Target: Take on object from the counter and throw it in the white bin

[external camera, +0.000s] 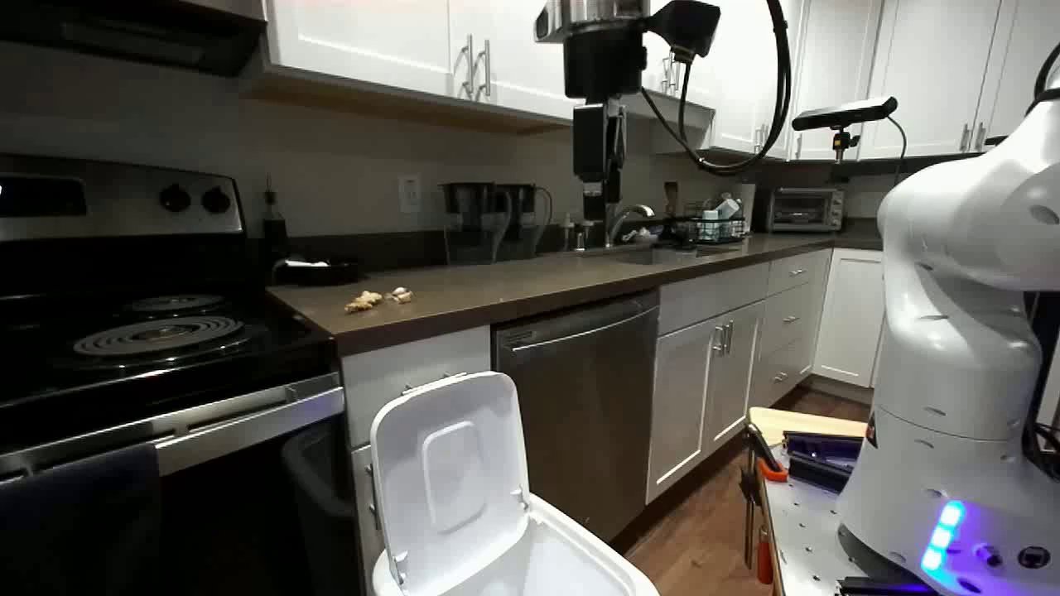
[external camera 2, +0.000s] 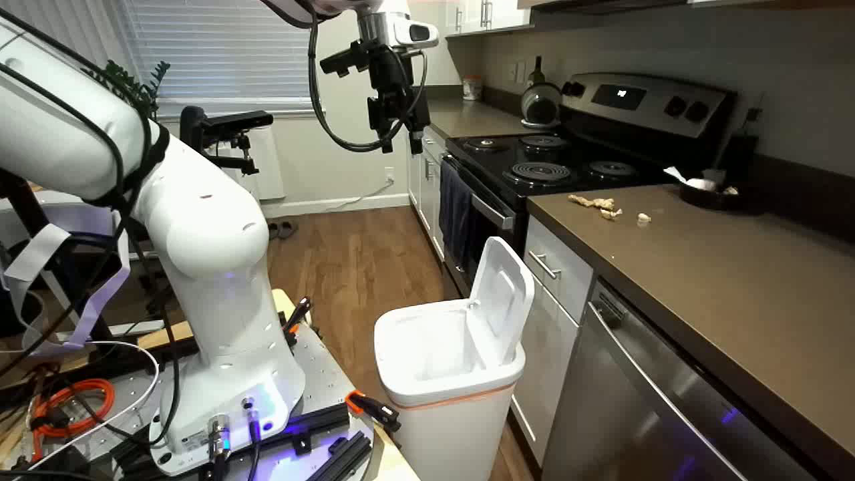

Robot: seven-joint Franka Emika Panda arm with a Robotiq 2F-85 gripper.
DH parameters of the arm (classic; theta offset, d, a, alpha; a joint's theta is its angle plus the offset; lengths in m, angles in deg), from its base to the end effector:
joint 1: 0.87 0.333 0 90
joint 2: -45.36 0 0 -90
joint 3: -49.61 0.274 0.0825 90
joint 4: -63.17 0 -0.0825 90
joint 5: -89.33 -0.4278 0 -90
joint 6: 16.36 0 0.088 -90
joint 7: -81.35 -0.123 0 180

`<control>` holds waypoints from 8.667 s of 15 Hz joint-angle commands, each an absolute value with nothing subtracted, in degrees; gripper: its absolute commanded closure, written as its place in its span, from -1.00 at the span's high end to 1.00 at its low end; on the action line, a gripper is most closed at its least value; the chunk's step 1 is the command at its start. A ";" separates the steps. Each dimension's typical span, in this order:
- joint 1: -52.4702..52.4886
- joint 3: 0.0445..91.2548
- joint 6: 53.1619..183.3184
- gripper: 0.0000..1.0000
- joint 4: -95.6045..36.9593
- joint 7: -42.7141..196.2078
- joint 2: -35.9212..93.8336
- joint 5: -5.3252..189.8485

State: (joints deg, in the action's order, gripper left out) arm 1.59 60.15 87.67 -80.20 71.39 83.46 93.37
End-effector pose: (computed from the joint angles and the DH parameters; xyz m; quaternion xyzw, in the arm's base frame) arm 0.4082 0.0829 0.4385 0.9957 0.0154 0.0011 0.0918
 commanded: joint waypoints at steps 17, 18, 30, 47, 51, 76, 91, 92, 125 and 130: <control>1.39 59.72 87.01 1.00 -76.36 71.48 81.12 95.63; 0.99 59.64 86.42 1.00 -74.28 71.65 79.98 96.56; -1.22 54.52 86.02 1.00 -45.24 76.47 60.27 108.07; -0.71 49.80 92.90 1.00 -31.27 76.63 44.49 108.12; -1.17 48.96 96.23 1.00 -30.59 74.52 41.17 106.84; -7.20 45.10 89.80 1.00 9.89 77.95 5.19 95.76; -7.63 46.81 95.25 1.00 6.96 78.73 0.46 94.67; -7.70 46.79 95.74 1.00 6.99 78.73 -0.35 94.85; -10.22 47.21 92.61 -0.86 8.66 78.99 -6.38 88.61; -9.35 47.12 90.28 -0.86 5.79 78.07 -3.79 88.80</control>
